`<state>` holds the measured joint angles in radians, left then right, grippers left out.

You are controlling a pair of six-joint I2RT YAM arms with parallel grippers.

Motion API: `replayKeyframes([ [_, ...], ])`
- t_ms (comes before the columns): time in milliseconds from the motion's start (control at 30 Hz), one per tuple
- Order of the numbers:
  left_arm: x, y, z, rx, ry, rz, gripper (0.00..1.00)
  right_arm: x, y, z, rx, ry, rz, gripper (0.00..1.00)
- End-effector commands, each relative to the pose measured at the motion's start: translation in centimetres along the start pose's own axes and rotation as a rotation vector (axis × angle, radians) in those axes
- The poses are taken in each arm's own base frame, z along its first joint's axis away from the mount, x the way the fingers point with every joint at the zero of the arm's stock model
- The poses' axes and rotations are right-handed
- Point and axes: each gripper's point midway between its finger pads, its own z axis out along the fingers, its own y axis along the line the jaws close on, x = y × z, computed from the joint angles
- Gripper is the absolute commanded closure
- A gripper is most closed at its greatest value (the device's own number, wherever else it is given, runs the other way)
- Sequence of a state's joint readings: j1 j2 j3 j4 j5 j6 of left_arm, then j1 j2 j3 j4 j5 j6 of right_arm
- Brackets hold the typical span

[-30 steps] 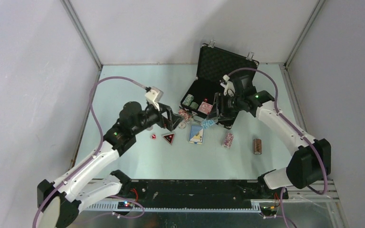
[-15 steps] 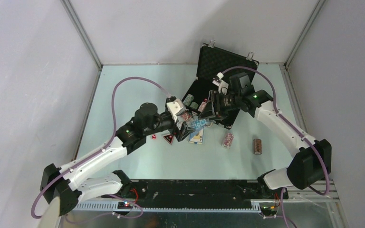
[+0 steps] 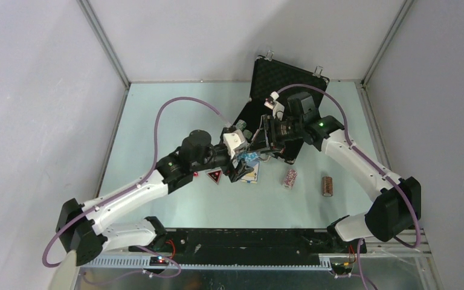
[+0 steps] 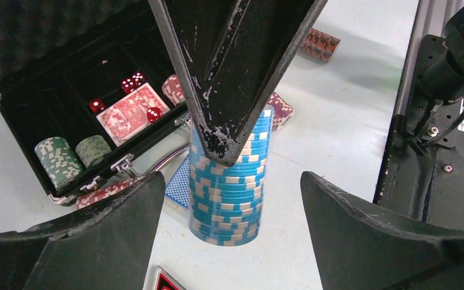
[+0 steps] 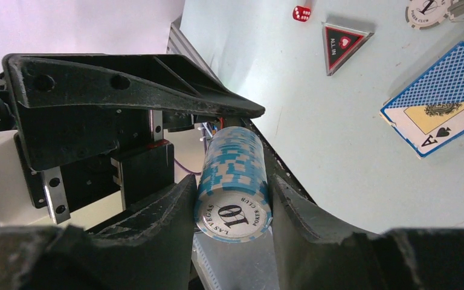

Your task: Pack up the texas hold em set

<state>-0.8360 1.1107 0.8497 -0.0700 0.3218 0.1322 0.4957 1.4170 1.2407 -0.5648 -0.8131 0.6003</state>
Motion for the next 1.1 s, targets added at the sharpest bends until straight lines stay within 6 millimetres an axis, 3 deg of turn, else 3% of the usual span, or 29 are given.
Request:
replayKeyframes([
  [0, -2.7, 0.4, 0.1, -0.017, -0.055, 0.036, 0.13, -1.0, 4.4, -1.6, -0.117, -0.041, -0.098, 0.78],
  [200, -2.4, 1.1, 0.3, -0.051, -0.028, 0.049, 0.45, -0.6, 4.3, -1.7, -0.117, -0.026, -0.1, 0.74],
  [267, -2.3, 1.2, 0.3, -0.055, -0.027, 0.052, 0.57, -0.7, 3.9, -1.7, -0.105, -0.03, -0.094, 0.59],
  [300, -2.3, 1.2, 0.3, -0.058, -0.025, 0.054, 0.67, -0.6, 3.7, -1.8, -0.095, -0.029, -0.083, 0.44],
  [367, -2.3, 1.4, 0.4, -0.067, -0.021, 0.049, 0.79, -1.0, 2.9, -2.3, -0.057, -0.054, -0.054, 0.24],
  [433, -2.4, 1.8, 0.5, -0.085, -0.016, 0.039, 0.85, -2.0, 2.2, -3.2, -0.01, -0.111, -0.043, 0.12],
  [533, -2.3, 2.8, 1.0, -0.136, -0.003, 0.026, 0.85, -4.0, 0.1, -5.4, 0.109, -0.246, -0.025, 0.02],
  [767, -2.6, 5.7, 3.0, -0.248, 0.004, -0.042, 0.88, -5.6, -5.2, -13.1, 0.41, -0.54, 0.067, 0.02],
  [1000, -3.7, 13.8, 6.3, -0.378, 0.043, -0.14, 0.9, -3.8, -6.2, -17.8, 0.593, -0.684, 0.064, 0.03],
  [1033, -2.3, 14.7, 7.3, -0.387, 0.089, -0.145, 0.9, -3.7, -6.4, -18.1, 0.609, -0.698, 0.068, 0.03],
  [1067, -3.6, 15.9, 7.4, -0.405, 0.075, -0.123, 0.9, -3.5, -6.1, -18.5, 0.61, -0.712, 0.061, 0.04],
])
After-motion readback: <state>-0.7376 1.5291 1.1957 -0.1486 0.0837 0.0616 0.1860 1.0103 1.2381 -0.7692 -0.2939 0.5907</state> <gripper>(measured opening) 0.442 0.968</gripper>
